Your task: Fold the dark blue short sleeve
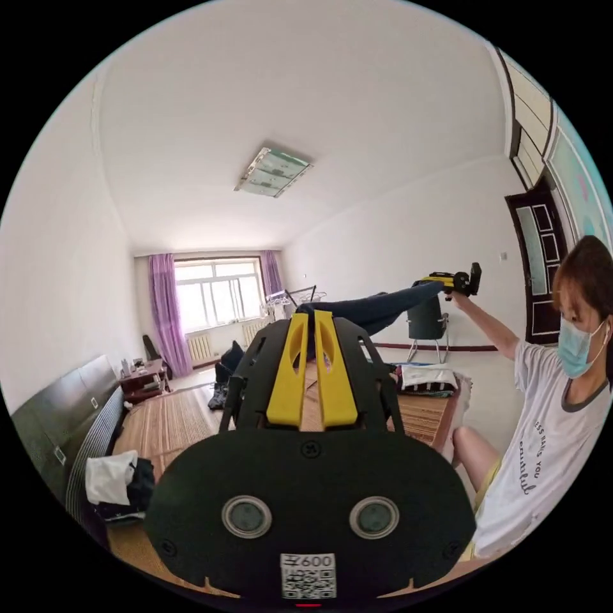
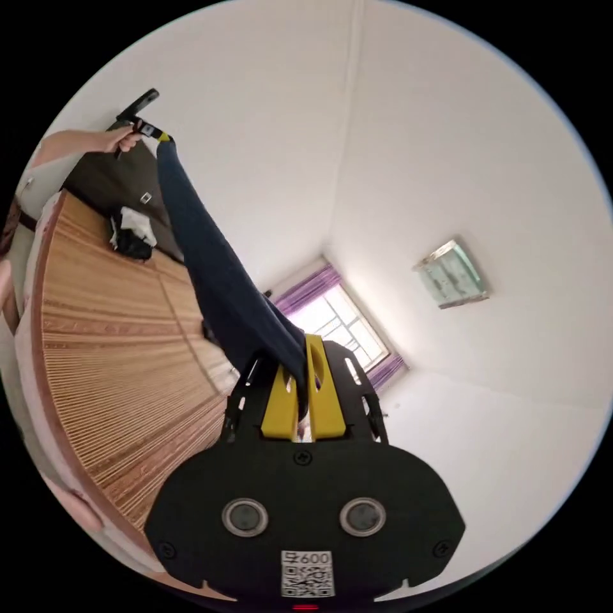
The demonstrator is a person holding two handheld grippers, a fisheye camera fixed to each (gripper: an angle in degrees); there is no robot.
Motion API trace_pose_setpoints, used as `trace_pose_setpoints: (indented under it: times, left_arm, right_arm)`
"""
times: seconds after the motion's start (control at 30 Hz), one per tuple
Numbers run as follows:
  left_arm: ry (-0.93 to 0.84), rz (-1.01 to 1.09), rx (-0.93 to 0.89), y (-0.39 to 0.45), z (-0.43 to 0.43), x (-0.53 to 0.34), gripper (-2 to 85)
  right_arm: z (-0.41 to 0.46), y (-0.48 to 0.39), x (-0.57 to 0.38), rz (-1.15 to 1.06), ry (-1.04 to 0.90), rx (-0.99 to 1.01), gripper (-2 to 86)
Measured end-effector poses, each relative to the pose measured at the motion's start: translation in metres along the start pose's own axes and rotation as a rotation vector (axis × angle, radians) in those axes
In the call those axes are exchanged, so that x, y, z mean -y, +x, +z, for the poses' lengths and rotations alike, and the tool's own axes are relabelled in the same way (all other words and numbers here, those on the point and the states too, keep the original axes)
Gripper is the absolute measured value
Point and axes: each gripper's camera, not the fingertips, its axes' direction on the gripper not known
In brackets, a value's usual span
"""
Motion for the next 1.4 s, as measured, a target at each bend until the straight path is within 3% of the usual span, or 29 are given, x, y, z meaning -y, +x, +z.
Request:
trace_pose_setpoints:
  times: [0.1,0.2,0.23,0.33,0.4,0.43,0.53,0.63,0.77,0.9,1.03,1.17,1.23,1.33,1.4]
  left_arm:
    - [-0.065,-0.257,-0.042,-0.018,0.028,-0.133,2.0]
    - [-0.28,-0.571,-0.138,-0.024,0.048,-0.302,1.9]
    - [-0.426,-0.743,-0.136,-0.02,0.051,-0.378,1.9]
    - [-0.543,-1.025,-0.179,0.002,0.04,-0.514,1.9]
    - [-0.485,-1.226,-0.234,0.026,0.02,-0.589,1.8]
    - [-0.442,-1.243,-0.205,0.038,0.007,-0.599,1.9]
    - [-0.444,-1.213,-0.181,0.056,-0.009,-0.596,1.9]
    - [-0.434,-1.148,-0.224,0.067,-0.023,-0.562,2.1]
    - [-0.422,-1.083,-0.261,0.071,-0.031,-0.519,2.3]
    - [-0.468,-1.12,-0.342,0.075,-0.029,-0.493,2.8]
    - [-0.743,-1.026,-0.22,0.091,-0.022,-0.472,5.5]
    - [-0.56,-1.095,-0.021,0.093,-0.057,-0.459,8.3]
    - [-0.512,-0.988,0.148,0.098,-0.061,-0.434,8.6]
    - [-0.576,-0.895,0.196,0.097,-0.025,-0.411,8.0]
    - [-0.591,-0.822,0.124,0.091,0.032,-0.39,7.2]
  right_arm:
    - [0.046,-0.103,-0.073,0.091,-0.125,0.226,-0.8]
    - [0.057,-0.23,-0.172,0.232,-0.282,0.494,-0.9]
    - [0.052,-0.283,-0.214,0.293,-0.312,0.521,-0.9]
    - [0.043,-0.375,-0.293,0.547,-0.463,0.525,-0.8]
    - [0.03,-0.412,-0.296,0.499,-0.483,0.541,-0.8]
    - [0.02,-0.432,-0.274,0.346,-0.482,0.505,-0.8]
    - [0.006,-0.463,-0.23,0.088,-0.497,0.358,-0.8]
    - [0.015,-0.469,-0.219,-0.044,-0.619,0.419,-0.8]
    - [0.014,-0.444,-0.224,0.016,-0.625,0.53,-0.8]
    - [-0.001,-0.427,-0.231,0.039,-0.643,0.492,-0.8]
    - [-0.021,-0.399,-0.252,0.108,-0.749,0.319,-0.8]
    - [-0.031,-0.356,-0.243,0.364,-0.611,0.213,-0.8]
    - [-0.014,-0.354,-0.232,0.413,-0.528,0.24,-0.8]
    - [0.052,-0.367,-0.206,0.373,-0.452,0.352,-0.8]
    - [0.11,-0.375,-0.191,0.364,-0.477,0.424,-0.8]
